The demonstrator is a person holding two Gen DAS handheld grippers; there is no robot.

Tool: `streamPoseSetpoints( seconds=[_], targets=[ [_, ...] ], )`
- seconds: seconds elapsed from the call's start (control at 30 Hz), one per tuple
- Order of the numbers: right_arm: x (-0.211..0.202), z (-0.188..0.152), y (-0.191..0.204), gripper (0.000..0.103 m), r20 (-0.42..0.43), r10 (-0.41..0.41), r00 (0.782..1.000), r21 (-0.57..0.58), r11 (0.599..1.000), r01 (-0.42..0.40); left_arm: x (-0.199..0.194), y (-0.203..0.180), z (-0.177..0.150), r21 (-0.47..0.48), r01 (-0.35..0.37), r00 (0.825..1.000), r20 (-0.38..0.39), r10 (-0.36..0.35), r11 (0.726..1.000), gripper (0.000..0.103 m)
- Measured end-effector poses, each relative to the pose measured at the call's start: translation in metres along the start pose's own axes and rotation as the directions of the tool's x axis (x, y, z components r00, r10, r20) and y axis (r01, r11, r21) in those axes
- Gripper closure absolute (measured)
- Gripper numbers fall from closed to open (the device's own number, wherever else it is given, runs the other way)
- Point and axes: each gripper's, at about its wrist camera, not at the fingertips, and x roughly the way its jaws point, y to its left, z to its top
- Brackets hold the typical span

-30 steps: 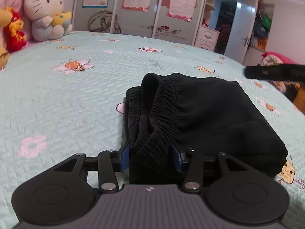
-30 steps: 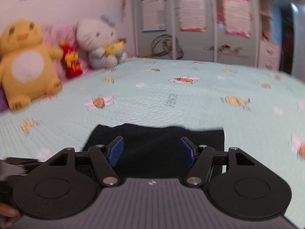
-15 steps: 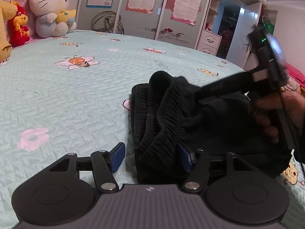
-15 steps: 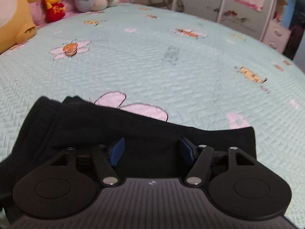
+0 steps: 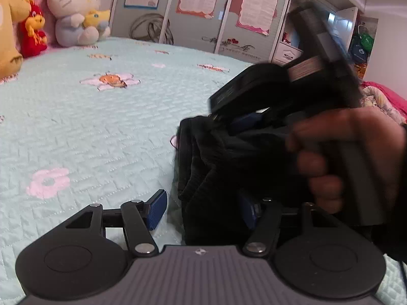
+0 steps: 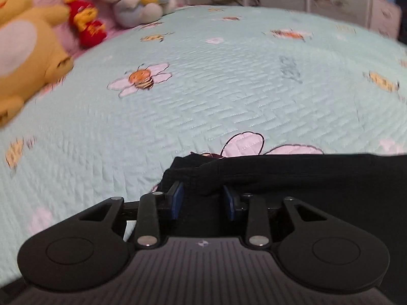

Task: Fold clothes
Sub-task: 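Lay the folded pants on the quilt and open both grippers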

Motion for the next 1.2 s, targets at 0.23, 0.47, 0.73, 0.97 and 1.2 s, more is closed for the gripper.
streamPoseSetpoints(
  seconds=[0.23,0.47,0.73,0.97,1.2],
  targets=[
    [-0.1,-0.031,-0.043,0.062,0.19,-0.028,0.981,-0.02,0.999,0.032,-0.044,-0.009,0.012,0.01,-0.005,0.997,0.077,0.005,1.0,0.042],
    [-0.08,-0.065,-0.111,0.052,0.07,-0.13,0.989,0.102,0.987,0.122,-0.048,-0.032,0.015,0.089,0.051,0.997,0.059,-0.056,0.995,0.037],
    [-0.148,-0.089,-0.092,0.048,0.216,-0.092,0.972,0.112,0.991,0.069,-0.044,-0.031,0.003,0.093,0.001,1.0,-0.019,0.001,0.996,0.038],
    [-0.151,-0.158,-0.081,0.045,0.136,-0.153,0.979,0.073,0.987,0.144,-0.04,-0.064,0.017,0.144,0.067,0.998,-0.004,-0.067,0.987,0.03],
    [-0.193,-0.175,-0.062,0.043,0.229,-0.156,0.961,0.056,0.988,0.147,-0.022,-0.066,0.014,0.107,0.033,0.997,-0.07,-0.025,0.994,0.032]
  ],
)
